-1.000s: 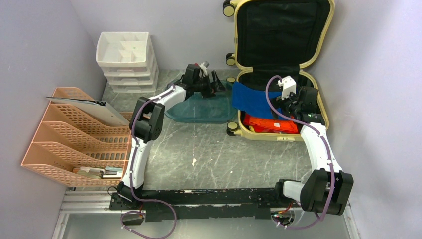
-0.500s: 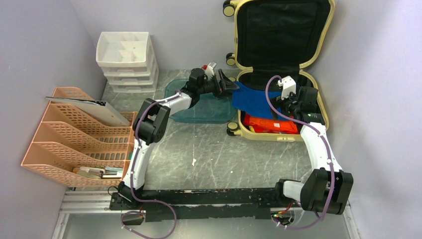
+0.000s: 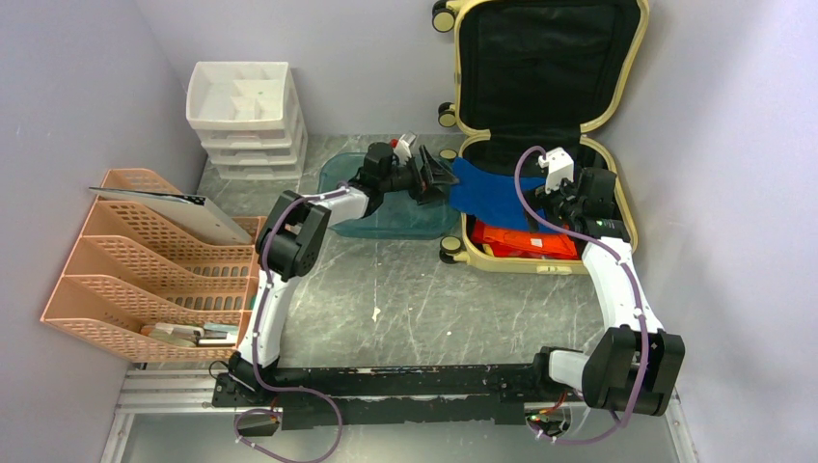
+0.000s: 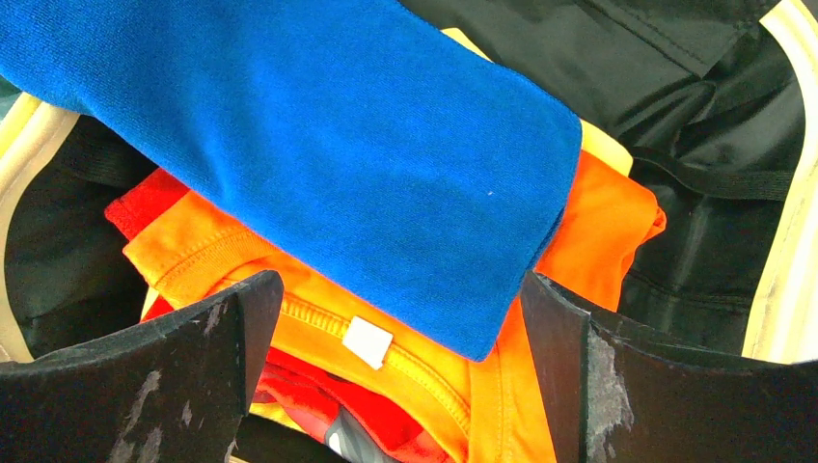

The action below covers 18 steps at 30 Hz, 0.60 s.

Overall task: Open, take out, and arrange the luggage
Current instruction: Pick up the clothes from the luggage.

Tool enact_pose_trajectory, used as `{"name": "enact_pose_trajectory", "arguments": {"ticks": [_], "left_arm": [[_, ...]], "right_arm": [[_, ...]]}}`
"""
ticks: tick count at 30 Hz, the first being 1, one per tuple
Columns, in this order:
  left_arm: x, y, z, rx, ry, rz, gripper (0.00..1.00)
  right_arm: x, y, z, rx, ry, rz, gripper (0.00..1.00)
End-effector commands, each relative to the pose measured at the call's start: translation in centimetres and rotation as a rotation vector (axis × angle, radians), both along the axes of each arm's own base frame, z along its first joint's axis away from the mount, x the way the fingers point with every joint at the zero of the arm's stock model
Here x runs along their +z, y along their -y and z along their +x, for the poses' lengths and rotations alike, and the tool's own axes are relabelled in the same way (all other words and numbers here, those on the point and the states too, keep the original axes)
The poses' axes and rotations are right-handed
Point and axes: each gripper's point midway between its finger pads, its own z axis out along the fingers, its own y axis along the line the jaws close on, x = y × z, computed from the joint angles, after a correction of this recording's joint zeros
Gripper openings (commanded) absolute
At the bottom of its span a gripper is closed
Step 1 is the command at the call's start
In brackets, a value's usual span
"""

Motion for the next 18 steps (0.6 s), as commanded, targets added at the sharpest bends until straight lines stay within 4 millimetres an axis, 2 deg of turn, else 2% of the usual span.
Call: {"name": "enact_pose_trajectory", "arguments": {"ticks": [1, 10, 18], "left_arm": [[5.4, 0.8, -1.0, -0.042, 0.103, -0.108, 0.96], [5.5, 2.6, -2.0, -0.076, 0.092, -0.131, 0.96], [5.5, 2.9, -2.0, -0.073, 0.096, -0.139, 0.96]], "right_arm": [[0.7, 0.0, 0.3, -0.002, 0.031, 0.007, 1.00], [0.7, 0.1, 0.3, -0.002, 0.030, 0.007, 1.00], [0.7, 0.1, 0.2, -0.002, 0.032, 0.004, 1.00]]}}
